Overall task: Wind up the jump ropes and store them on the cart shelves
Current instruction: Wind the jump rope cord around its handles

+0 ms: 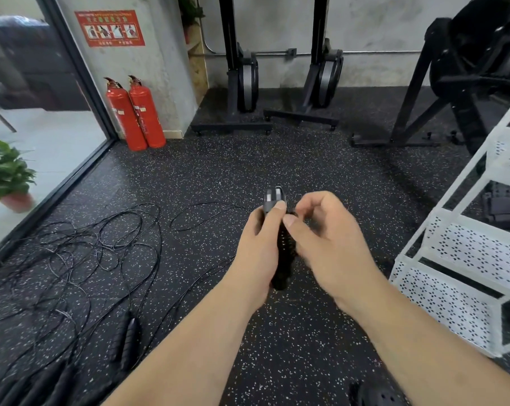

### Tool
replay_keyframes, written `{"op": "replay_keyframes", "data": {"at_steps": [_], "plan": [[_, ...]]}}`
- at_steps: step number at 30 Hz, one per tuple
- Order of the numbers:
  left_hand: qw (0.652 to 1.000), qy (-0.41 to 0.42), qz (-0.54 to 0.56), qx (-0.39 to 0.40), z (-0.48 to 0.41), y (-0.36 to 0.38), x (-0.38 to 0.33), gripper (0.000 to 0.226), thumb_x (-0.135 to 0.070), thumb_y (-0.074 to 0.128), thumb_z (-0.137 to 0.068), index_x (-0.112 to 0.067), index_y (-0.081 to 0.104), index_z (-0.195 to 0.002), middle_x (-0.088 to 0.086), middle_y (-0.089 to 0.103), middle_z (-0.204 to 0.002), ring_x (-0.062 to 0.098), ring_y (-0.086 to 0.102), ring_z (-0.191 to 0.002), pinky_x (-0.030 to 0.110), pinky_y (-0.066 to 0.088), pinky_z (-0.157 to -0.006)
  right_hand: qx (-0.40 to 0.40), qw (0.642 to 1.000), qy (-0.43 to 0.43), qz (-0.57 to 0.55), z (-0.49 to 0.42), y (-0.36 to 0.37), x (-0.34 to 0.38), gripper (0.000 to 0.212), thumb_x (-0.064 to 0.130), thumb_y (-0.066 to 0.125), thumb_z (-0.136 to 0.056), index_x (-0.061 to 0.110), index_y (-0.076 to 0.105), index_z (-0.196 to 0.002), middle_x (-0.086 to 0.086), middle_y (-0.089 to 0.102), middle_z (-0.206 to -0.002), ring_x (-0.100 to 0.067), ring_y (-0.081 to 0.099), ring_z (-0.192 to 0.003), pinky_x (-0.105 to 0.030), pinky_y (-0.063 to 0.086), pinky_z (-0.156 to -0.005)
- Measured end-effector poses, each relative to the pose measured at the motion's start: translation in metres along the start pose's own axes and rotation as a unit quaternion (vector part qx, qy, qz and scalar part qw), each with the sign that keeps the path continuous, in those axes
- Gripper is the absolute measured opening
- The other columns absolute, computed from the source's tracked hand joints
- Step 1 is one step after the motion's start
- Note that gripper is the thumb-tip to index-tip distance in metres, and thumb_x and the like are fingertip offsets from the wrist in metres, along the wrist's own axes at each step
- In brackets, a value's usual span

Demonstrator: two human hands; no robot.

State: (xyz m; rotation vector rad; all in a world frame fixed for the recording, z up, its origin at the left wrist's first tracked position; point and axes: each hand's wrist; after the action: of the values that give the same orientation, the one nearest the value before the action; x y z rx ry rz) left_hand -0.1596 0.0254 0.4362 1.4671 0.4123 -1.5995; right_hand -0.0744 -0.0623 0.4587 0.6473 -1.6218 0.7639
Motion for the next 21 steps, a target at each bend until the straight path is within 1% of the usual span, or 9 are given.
{"op": "replay_keyframes", "data": {"at_steps": [3,6,8,10,12,14,16,19,21], "plan": [[0.999,0.019,-0.024,0.030,0.000,-0.004,0.001,0.025,-0.045,0.068,-0.102,-0.029,0.068,-0.121,0.002,0.076,-0.117,0.020,0.071,-0.108,0.044,0.057,-0.099,0.027,0.972,0.122,-0.200,-0.006,-0.015,0.003,0.006,0.013,0.066,-0.104,0.015,0.062,-0.106,0.006,0.058,-0.078,-0.008,0.033,-0.050,-0.022,0.025,-0.042],[0.998,0.034,-0.029,0.054,-0.001,-0.009,0.001,0.041,-0.045,0.080,-0.093,-0.024,0.063,-0.124,0.004,0.075,-0.117,0.022,0.071,-0.107,0.049,0.058,-0.100,0.061,0.913,0.207,-0.345,-0.011,-0.025,0.001,0.006,0.013,0.063,-0.103,0.018,0.065,-0.103,0.002,0.061,-0.083,-0.002,0.034,-0.046,-0.017,0.023,-0.037],[0.998,0.029,-0.029,0.040,-0.002,-0.007,0.002,0.051,-0.054,0.085,-0.086,-0.023,0.063,-0.119,0.007,0.076,-0.115,0.028,0.074,-0.105,0.055,0.061,-0.097,0.049,0.897,0.227,-0.375,-0.014,-0.026,0.001,0.010,0.010,0.061,-0.103,0.018,0.065,-0.104,-0.001,0.057,-0.079,-0.003,0.033,-0.044,-0.017,0.022,-0.036],[1.000,0.016,0.001,-0.001,-0.003,-0.004,0.003,0.055,-0.055,0.086,-0.085,-0.018,0.063,-0.118,0.013,0.075,-0.109,0.028,0.073,-0.093,0.053,0.065,-0.084,0.009,0.944,0.180,-0.277,-0.006,-0.015,0.006,0.017,0.003,0.058,-0.101,0.017,0.066,-0.106,-0.005,0.052,-0.076,-0.008,0.033,-0.047,-0.022,0.023,-0.040],[0.999,0.009,0.039,-0.031,-0.006,-0.004,0.001,0.054,-0.049,0.085,-0.087,-0.013,0.060,-0.118,0.012,0.072,-0.100,0.025,0.070,-0.086,0.042,0.063,-0.072,-0.022,0.997,0.045,-0.065,0.013,0.001,0.010,0.028,0.001,0.057,-0.100,0.026,0.067,-0.102,0.005,0.058,-0.076,-0.009,0.045,-0.055,-0.021,0.034,-0.049],[0.998,0.010,0.045,-0.041,-0.009,-0.006,0.000,0.049,-0.047,0.086,-0.087,-0.014,0.060,-0.114,0.007,0.069,-0.094,0.021,0.069,-0.081,0.035,0.059,-0.068,-0.011,0.983,-0.096,0.154,0.030,0.013,0.011,0.031,0.006,0.056,-0.102,0.036,0.063,-0.100,0.015,0.061,-0.079,-0.007,0.055,-0.067,-0.021,0.042,-0.061],[0.999,0.012,0.031,-0.043,-0.009,-0.006,-0.002,0.047,-0.048,0.086,-0.087,-0.016,0.060,-0.110,0.003,0.066,-0.088,0.020,0.066,-0.076,0.033,0.057,-0.065,0.000,0.950,-0.166,0.265,0.036,0.014,0.013,0.028,0.009,0.055,-0.102,0.037,0.059,-0.102,0.016,0.058,-0.081,-0.008,0.055,-0.071,-0.024,0.042,-0.064],[0.999,0.030,0.016,-0.041,-0.009,-0.003,-0.002,0.050,-0.050,0.087,-0.086,-0.015,0.062,-0.111,0.004,0.067,-0.091,0.022,0.065,-0.080,0.040,0.058,-0.073,0.004,0.945,-0.180,0.274,0.030,0.001,0.013,0.029,0.009,0.058,-0.101,0.038,0.057,-0.100,0.011,0.060,-0.080,-0.011,0.057,-0.068,-0.024,0.041,-0.061],[0.999,0.043,0.006,-0.031,-0.007,-0.002,-0.003,0.048,-0.049,0.087,-0.086,-0.014,0.065,-0.110,0.003,0.068,-0.089,0.022,0.065,-0.078,0.039,0.057,-0.070,-0.018,0.982,-0.117,0.149,0.021,-0.009,0.012,0.026,0.008,0.063,-0.100,0.034,0.061,-0.097,0.008,0.063,-0.078,-0.009,0.054,-0.061,-0.024,0.044,-0.060]]}}
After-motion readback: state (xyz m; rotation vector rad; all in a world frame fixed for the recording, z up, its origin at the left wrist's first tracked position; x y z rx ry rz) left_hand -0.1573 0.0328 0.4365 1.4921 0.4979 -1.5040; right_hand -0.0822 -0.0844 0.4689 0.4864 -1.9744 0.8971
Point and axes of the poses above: each hand's wrist, its own z-axis away from the middle knuckle, its own y-axis out of the palm, x = y × z
